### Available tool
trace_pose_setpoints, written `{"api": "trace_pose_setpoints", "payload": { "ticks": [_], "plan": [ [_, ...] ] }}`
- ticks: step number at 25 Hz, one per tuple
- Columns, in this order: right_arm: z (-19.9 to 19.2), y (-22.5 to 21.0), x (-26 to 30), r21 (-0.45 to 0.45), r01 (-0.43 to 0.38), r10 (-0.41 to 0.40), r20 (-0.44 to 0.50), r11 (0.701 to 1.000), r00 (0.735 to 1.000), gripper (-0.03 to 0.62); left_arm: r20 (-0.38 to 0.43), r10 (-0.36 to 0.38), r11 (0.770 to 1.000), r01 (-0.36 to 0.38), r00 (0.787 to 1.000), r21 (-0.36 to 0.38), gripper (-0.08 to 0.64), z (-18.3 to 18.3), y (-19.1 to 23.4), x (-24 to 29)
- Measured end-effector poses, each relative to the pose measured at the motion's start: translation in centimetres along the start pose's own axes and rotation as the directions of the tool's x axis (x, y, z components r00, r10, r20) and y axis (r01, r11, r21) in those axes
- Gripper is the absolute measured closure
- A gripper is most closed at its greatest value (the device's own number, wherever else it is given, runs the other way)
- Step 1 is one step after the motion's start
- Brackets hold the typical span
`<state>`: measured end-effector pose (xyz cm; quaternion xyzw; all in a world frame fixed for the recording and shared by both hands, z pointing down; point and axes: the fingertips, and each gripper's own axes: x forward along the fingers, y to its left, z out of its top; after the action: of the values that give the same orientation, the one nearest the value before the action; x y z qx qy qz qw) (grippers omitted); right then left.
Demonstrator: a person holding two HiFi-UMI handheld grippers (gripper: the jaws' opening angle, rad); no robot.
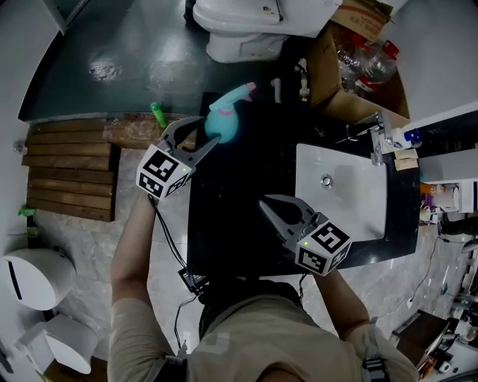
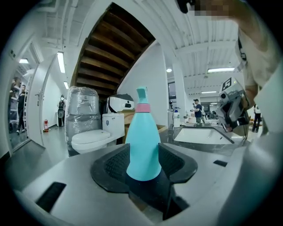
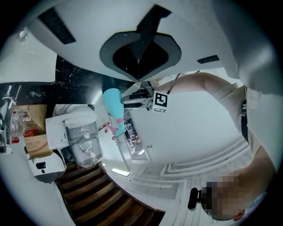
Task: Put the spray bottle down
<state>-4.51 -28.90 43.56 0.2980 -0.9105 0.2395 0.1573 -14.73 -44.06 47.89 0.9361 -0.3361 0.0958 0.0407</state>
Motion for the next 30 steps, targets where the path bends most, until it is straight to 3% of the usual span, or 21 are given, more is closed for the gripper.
{"api": "trace_pose_setpoints", "payload": {
  "ticks": [11, 17, 30],
  "plan": [
    [-0.5, -0.4, -0.4, 0.039, 0.005, -0.005, -0.002, 0.999, 1.000, 0.571, 0.005, -0.074, 0.993, 0.074, 0.997, -0.091, 0.357, -1.0, 1.3, 0.8],
    [-0.4, -0.6, -0.1, 0.061, 0.004, -0.005, 0.002, 0.998, 1.000, 0.571, 0.018, -0.081, 0.987, 0.083, 0.997, -0.135, 0.357, -1.1, 2.2, 1.6],
    [-0.2, -0.9, 0.3, 0.077, 0.006, -0.007, 0.006, 0.997, 1.000, 0.571, 0.008, -0.056, 0.987, 0.056, 0.998, -0.147, 0.357, -1.4, 3.7, 2.6]
  ]
}}
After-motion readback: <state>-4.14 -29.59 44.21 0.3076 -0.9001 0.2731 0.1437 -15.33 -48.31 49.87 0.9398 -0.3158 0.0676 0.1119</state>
